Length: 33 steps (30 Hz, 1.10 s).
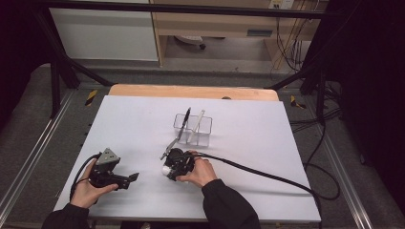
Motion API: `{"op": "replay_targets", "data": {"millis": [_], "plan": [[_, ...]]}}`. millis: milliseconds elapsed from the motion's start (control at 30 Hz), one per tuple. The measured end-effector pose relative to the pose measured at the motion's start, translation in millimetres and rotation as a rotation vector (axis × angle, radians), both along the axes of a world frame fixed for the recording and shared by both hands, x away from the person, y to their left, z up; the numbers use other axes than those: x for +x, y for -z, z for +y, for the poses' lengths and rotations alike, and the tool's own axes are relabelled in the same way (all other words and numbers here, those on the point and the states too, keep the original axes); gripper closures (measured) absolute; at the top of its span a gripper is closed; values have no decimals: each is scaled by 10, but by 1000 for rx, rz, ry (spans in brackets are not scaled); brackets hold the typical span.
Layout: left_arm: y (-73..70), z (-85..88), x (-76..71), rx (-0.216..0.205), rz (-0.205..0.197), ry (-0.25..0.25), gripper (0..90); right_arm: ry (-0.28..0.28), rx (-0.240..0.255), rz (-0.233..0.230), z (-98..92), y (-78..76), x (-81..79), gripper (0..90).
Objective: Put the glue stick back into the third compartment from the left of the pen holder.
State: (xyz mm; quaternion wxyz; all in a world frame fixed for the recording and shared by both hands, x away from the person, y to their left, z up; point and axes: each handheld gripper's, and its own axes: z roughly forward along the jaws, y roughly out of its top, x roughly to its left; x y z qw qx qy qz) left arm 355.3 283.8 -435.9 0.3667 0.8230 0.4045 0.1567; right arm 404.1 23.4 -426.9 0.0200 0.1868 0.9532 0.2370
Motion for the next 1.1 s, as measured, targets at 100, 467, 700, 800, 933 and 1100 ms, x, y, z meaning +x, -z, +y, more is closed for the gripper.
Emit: {"op": "replay_targets", "data": {"millis": [100, 467, 700, 800, 933, 1100], "plan": [[4, -7, 0, -1, 0, -1, 31, 2, -5, 7, -2, 1, 7, 648], [16, -24, 0, 17, 6, 11, 31, 6, -21, 12, -4, 10, -2, 657], [25, -30, 0, 22, 9, 15, 31, 21, -18, 23, -11, 3, 3, 659], [22, -32, -3, 23, 7, 16, 31, 29, -19, 35, -16, -4, -2, 660], [21, -35, -5, 23, 7, 16, 32, 24, -32, 44, -25, -12, -18, 661], [19, -33, -6, 21, 6, 16, 32, 32, -24, 42, -46, -71, -32, 662]]}}
